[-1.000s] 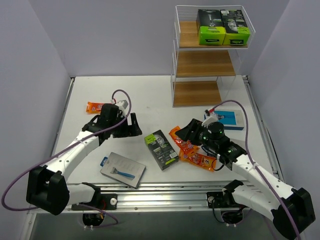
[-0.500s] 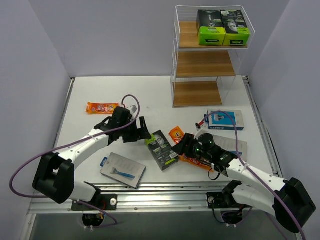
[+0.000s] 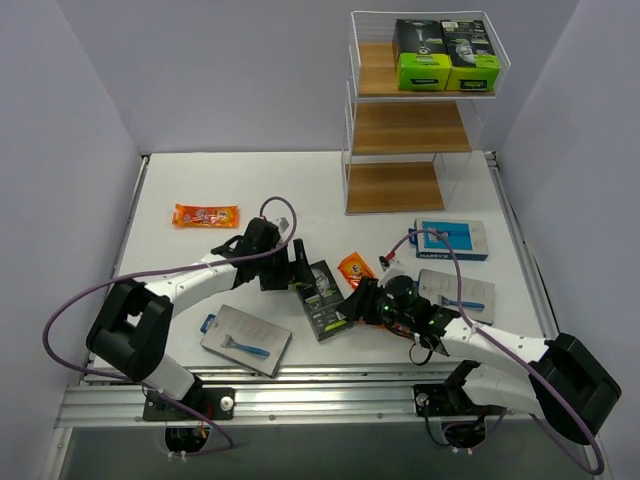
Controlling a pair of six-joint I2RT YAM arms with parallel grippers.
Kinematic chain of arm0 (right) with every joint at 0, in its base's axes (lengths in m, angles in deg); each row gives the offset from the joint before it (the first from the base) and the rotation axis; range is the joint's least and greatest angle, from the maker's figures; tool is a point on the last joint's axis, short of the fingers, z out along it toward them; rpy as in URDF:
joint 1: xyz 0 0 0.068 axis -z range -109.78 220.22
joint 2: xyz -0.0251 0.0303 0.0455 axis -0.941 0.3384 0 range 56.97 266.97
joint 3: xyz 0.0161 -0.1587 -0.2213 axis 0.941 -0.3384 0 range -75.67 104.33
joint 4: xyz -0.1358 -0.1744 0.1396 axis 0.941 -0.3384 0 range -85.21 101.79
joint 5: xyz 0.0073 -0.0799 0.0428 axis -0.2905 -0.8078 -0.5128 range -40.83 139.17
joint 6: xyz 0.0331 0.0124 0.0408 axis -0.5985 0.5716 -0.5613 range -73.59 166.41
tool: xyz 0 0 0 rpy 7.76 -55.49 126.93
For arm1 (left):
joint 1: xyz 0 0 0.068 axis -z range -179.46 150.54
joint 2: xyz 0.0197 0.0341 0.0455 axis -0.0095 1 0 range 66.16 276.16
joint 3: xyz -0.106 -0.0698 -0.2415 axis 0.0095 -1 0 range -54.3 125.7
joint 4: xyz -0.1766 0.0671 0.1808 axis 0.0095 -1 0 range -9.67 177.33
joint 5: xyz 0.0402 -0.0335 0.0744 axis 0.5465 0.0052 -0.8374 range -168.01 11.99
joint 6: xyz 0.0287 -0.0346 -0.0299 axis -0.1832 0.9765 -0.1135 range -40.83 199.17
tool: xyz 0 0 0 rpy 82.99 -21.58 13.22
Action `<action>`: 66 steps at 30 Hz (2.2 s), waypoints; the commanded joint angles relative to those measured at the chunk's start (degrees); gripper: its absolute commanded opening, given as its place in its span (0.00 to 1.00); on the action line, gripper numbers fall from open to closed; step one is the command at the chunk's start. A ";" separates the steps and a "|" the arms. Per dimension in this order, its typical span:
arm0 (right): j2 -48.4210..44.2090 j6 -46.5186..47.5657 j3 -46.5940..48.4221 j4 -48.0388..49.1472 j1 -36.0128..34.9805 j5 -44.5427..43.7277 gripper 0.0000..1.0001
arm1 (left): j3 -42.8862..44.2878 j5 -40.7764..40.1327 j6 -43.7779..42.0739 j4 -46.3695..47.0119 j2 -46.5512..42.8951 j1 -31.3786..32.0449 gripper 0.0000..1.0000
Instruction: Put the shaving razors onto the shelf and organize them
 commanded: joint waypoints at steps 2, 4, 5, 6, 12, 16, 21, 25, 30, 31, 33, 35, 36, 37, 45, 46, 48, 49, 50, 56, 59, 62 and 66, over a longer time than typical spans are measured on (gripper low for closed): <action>3.14 -1.06 -0.12 7.70 -2.77 0.42 0.46 | 3.53 -0.42 1.12 4.90 2.63 0.18 0.95; 6.30 -1.41 0.76 10.60 -3.75 0.59 0.46 | 4.41 -0.33 1.30 5.25 4.29 0.18 0.95; 7.45 -1.58 1.11 11.74 -4.19 0.77 0.46 | 5.46 -0.24 1.47 5.43 4.82 0.18 0.95; 9.89 -1.67 1.46 13.75 -4.80 0.94 0.46 | 5.99 -0.15 1.47 5.69 5.35 0.18 0.95; 20.35 -0.89 6.47 20.09 -5.95 1.82 0.45 | 12.92 0.55 0.69 4.73 10.10 0.18 0.95; 25.12 -0.53 9.63 23.08 -6.04 2.35 0.45 | 17.32 1.87 0.51 3.85 13.78 0.18 0.95; 29.68 -0.09 13.67 26.16 -6.04 3.14 0.46 | 21.02 3.97 0.42 2.44 16.60 0.18 0.96; 32.33 0.35 16.40 28.01 -5.95 3.58 0.48 | 23.57 5.99 0.16 1.47 18.98 0.18 0.96; 34.44 0.79 19.13 29.06 -5.95 4.54 0.51 | 24.80 7.67 0.51 1.65 20.73 0.18 0.96; 34.35 0.70 19.31 29.06 -5.86 4.64 0.51 | 24.98 7.67 0.33 1.56 20.82 0.10 0.96; 33.31 0.79 19.13 28.63 -5.86 4.46 0.51 | 25.85 6.88 -0.63 -0.01 20.21 -0.25 0.96; 31.12 0.79 18.26 27.58 -6.04 4.03 0.51 | 26.82 4.78 -2.47 -2.64 19.42 -0.78 0.96; 30.32 0.87 17.90 27.22 -6.04 3.67 0.51 | 28.31 3.81 -3.26 -3.79 18.55 -1.04 0.96; 29.53 0.96 17.55 26.70 -6.04 3.15 0.51 | 29.19 3.02 -4.14 -5.02 18.10 -1.22 0.96; 21.09 0.70 14.13 21.42 -6.65 -0.19 0.55 | 40.09 -5.06 -14.34 -17.07 12.14 -5.18 0.94; 20.38 0.61 13.69 21.07 -6.65 -0.37 0.55 | 40.62 -6.90 -15.04 -17.68 11.34 -5.70 0.94; 18.71 0.26 12.72 19.32 -6.56 -1.86 0.55 | 41.33 -9.11 -17.06 -19.44 9.06 -6.05 0.94; 18.19 0.35 12.37 18.79 -6.56 -2.30 0.55 | 40.98 -11.03 -17.59 -19.79 8.18 -6.49 0.94; 17.22 0.09 11.93 18.35 -6.48 -2.74 0.55 | 39.41 -11.66 -18.12 -20.06 7.21 -6.67 0.94; 13.88 -3.95 7.19 17.81 -3.06 -6.34 0.43 | 28.34 -8.69 -15.76 -16.64 -0.96 -6.94 0.94; 12.04 -6.68 3.15 20.44 -0.33 -6.79 0.37 | 20.78 -6.05 -14.09 -14.62 -4.39 -6.67 0.94; 9.58 -6.95 1.21 19.67 1.43 -7.23 0.37 | 15.32 -4.29 -13.29 -13.47 -6.94 -6.58 0.94; 6.41 -6.51 -0.29 17.03 3.45 -8.28 0.37 | 11.63 -3.06 -12.50 -13.21 -9.49 -5.18 0.94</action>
